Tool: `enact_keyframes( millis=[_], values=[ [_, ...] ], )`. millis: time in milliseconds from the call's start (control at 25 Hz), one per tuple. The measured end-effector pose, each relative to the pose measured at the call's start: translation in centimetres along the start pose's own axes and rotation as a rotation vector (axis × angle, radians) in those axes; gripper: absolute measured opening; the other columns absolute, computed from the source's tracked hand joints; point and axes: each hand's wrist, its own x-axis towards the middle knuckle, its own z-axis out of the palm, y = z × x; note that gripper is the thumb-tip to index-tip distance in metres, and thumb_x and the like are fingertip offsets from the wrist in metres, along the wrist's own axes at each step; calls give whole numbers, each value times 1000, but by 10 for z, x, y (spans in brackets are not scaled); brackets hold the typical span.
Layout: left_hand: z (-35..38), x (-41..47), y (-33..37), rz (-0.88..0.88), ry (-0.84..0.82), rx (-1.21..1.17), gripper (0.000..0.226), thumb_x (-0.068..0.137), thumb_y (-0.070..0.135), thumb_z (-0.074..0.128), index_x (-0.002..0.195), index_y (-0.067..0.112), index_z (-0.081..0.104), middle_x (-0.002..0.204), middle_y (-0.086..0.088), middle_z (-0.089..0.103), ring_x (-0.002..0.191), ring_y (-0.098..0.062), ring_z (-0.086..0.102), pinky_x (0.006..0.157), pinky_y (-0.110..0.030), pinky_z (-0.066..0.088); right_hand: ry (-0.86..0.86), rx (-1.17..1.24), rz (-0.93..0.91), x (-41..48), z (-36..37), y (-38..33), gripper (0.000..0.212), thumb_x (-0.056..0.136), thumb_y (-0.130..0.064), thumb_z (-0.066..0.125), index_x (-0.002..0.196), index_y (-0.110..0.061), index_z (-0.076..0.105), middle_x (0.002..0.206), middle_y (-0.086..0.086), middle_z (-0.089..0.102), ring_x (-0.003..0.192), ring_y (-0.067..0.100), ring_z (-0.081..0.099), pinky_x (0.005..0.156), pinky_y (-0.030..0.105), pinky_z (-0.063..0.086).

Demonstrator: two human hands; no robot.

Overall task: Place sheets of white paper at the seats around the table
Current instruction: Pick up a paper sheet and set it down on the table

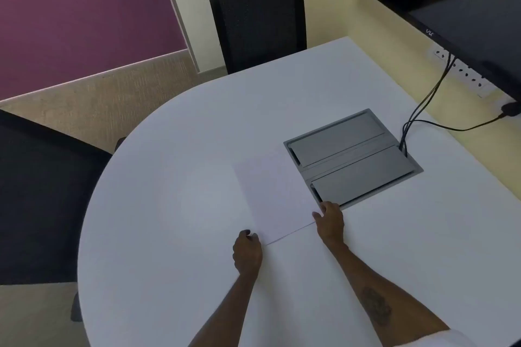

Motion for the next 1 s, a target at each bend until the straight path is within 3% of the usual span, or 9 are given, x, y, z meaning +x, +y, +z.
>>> enact_keyframes(
  millis=[320, 520, 800, 1000],
  values=[
    [22, 18, 5, -48, 35, 12, 30, 95, 40, 52, 112, 19, 66, 110, -3, 70, 101, -29, 64, 88, -37, 50, -34, -169, 12, 20, 14, 6, 58, 84, -20, 76, 134, -6, 49, 138, 13, 45, 129, 31, 43, 104, 45, 41],
    [30, 24, 4, -58, 46, -57, 28, 91, 44, 60, 105, 20, 64, 94, 5, 65, 84, -21, 57, 79, -31, 44, -33, -184, 28, 21, 24, 11, 67, 83, -26, 77, 140, -12, 45, 143, 9, 41, 132, 30, 38, 103, 44, 41],
    [26, 24, -1, -36, 69, -190, 21, 86, 36, 69, 94, 22, 56, 86, 9, 63, 82, -19, 60, 76, -31, 41, -21, -264, 12, 13, 29, 9, 72, 83, -32, 76, 144, -18, 41, 148, 8, 36, 132, 29, 36, 101, 42, 42],
    [22, 21, -6, 3, 55, -176, 19, 87, 22, 66, 105, 18, 59, 93, -2, 68, 87, -28, 65, 85, -38, 55, -8, -276, -20, 1, 33, 12, 65, 85, -31, 75, 142, -18, 45, 146, 8, 39, 129, 27, 39, 100, 40, 41]
  ],
)
